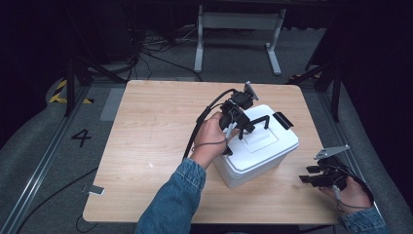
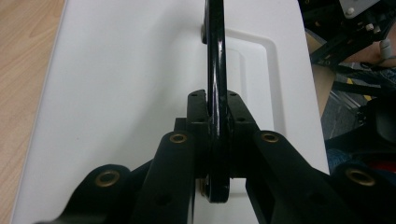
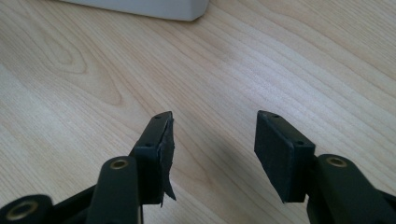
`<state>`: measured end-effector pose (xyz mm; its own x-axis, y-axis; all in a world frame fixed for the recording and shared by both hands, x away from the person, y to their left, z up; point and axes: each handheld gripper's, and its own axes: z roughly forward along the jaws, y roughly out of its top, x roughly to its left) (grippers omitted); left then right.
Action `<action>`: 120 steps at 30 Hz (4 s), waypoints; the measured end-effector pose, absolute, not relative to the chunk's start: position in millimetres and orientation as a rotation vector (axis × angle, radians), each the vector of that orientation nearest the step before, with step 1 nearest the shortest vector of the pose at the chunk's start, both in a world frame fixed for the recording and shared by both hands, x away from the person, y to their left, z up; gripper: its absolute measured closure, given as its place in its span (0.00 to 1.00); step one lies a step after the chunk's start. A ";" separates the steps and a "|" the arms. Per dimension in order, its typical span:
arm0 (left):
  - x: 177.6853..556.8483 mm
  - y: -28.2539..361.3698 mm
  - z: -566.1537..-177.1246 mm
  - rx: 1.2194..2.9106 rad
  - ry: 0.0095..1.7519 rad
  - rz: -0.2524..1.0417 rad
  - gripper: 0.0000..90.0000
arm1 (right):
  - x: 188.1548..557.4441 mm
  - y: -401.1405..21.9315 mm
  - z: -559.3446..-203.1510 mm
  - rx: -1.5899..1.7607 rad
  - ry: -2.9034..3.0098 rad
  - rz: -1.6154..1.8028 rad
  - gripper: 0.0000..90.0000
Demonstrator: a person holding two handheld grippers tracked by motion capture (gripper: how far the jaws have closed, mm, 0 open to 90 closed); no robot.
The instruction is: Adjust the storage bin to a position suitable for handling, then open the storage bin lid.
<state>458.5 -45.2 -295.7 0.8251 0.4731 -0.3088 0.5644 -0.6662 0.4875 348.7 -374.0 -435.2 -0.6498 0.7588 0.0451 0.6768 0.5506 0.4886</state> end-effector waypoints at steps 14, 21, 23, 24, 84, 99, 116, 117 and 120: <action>448.0 -34.5 -264.9 2.367 0.701 -0.194 0.93 | 346.7 -376.9 -436.1 1.231 2.606 0.706 0.53; 440.0 -23.0 -247.2 2.340 0.690 -0.177 0.93 | 347.2 -376.1 -436.0 1.226 2.606 0.707 0.53; 437.6 -19.4 -243.0 2.338 0.689 -0.166 0.93 | 347.1 -376.5 -436.0 1.227 2.606 0.708 0.53; 436.4 -17.1 -240.9 2.334 0.689 -0.162 0.93 | 347.2 -376.8 -436.1 1.225 2.604 0.705 0.53; 401.3 210.2 -256.6 2.139 1.171 0.066 0.93 | 360.1 -356.8 -442.0 1.182 2.662 0.681 0.53; 406.8 231.1 -308.3 2.118 1.266 0.026 0.93 | 359.9 -355.2 -444.2 1.182 2.669 0.672 0.53; 413.4 241.5 -358.4 2.099 1.300 -0.035 0.93 | 360.1 -354.1 -445.9 1.182 2.676 0.664 0.53; 413.8 242.2 -361.4 2.093 1.301 -0.035 0.93 | 360.1 -354.1 -445.9 1.182 2.676 0.663 0.53; 415.9 244.6 -368.3 2.085 1.310 -0.043 0.93 | 360.4 -353.9 -446.6 1.182 2.677 0.660 0.53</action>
<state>415.9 244.6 -368.3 0.4963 0.7899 -0.3602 0.8117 -0.2749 0.5154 360.4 -353.9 -446.6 -0.6810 0.7308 0.0467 0.6687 0.5946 0.4465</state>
